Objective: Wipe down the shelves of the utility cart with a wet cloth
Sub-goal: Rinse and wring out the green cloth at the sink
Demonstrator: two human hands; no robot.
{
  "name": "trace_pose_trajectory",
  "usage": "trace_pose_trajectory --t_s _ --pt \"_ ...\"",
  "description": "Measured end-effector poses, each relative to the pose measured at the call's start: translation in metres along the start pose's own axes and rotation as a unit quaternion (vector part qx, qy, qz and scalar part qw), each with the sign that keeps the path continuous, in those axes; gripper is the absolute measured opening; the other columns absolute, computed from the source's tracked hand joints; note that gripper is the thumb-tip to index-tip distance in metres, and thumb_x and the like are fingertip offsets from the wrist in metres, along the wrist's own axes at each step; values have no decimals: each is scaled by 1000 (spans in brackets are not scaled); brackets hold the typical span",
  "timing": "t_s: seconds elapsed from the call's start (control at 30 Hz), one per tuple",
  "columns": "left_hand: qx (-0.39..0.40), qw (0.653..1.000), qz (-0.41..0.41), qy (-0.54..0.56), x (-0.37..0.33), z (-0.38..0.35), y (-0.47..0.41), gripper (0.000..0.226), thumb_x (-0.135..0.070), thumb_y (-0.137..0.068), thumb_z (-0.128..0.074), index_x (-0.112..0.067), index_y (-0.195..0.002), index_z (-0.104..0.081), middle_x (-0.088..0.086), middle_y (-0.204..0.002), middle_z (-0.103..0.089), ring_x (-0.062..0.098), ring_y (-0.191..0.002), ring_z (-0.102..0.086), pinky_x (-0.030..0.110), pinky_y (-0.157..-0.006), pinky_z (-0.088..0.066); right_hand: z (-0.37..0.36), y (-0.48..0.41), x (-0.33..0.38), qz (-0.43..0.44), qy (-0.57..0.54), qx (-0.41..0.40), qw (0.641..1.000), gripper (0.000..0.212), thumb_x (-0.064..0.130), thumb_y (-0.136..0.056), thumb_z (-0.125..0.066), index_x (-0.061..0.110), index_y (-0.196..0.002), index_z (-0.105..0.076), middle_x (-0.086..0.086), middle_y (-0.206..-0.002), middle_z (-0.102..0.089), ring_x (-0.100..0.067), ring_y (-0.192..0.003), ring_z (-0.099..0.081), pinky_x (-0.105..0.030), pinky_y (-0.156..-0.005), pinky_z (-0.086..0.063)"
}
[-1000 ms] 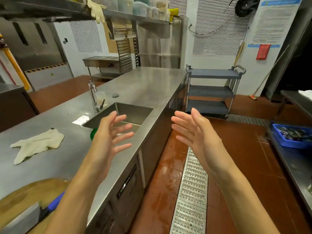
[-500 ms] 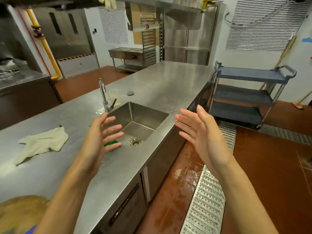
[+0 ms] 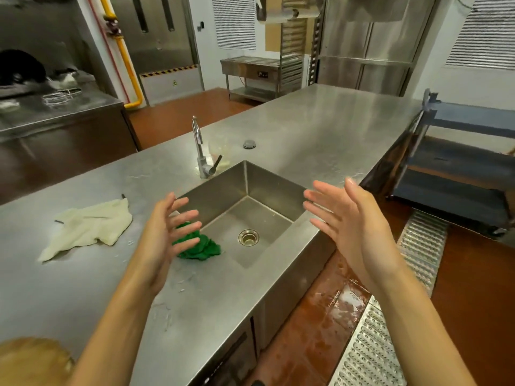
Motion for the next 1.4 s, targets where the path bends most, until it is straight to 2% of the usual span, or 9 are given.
trace_pose_trajectory --t_s 0.33,0.6,0.8,1.07,1.17,1.3,1.4 --pt "-55 997 28 34 13 14 -109 48 -51 -101 -38 -20 -131 -60 9 -124 -67 25 -111 -67 48 -99 -53 -53 -137 -34 -67 15 84 994 67 60 -83 -47 16 -132 -59 -1 -126 -68 -16 -118 -63 -42 -109 -42" --pt "-117 986 77 86 34 36 -148 49 -51 -101 -39 -16 -127 -62 13 -123 -67 30 -113 -66 52 -103 -49 -96 -201 -67 -103 33 145 984 66 61 -86 -47 16 -132 -58 0 -127 -68 -14 -119 -63 -39 -109 -42" --pt "-166 976 97 98 57 48 -171 49 -53 -100 -40 -19 -127 -62 10 -125 -67 29 -113 -66 47 -97 -53 -112 -244 -99 -129 67 179 973 69 64 -80 -46 20 -133 -57 6 -127 -67 -8 -118 -62 -36 -109 -42" --pt "-231 959 144 79 108 36 -208 52 -56 -100 -38 -22 -133 -59 6 -131 -61 25 -120 -59 41 -99 -48 -114 -307 -158 -207 92 242 943 71 67 -76 -46 22 -129 -60 5 -128 -66 -8 -120 -61 -37 -110 -41" --pt "-254 949 169 80 126 33 -219 53 -56 -99 -38 -24 -135 -59 6 -138 -56 25 -125 -53 39 -97 -47 -114 -328 -188 -239 101 265 929 65 68 -82 -44 23 -126 -61 5 -128 -66 -10 -119 -62 -37 -110 -42" --pt "-279 935 184 120 144 26 -226 49 -55 -98 -41 -28 -135 -58 3 -150 -46 29 -140 -39 47 -111 -37 -118 -340 -230 -298 129 296 898 46 53 -99 -36 23 -127 -57 1 -132 -63 -11 -118 -61 -37 -109 -41" --pt "-301 923 202 132 156 18 -231 48 -54 -99 -39 -28 -135 -59 3 -157 -38 30 -145 -33 45 -110 -34 -127 -340 -255 -337 158 330 867 50 48 -101 -36 16 -137 -52 -2 -136 -59 -17 -124 -56 -39 -111 -39"
Point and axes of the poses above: each hand's wrist, its own y-axis away from the middle knuckle, its own z-axis out of the back of the hand, x = y × z, the point moved 6 cm from there along -y, towards the middle knuckle
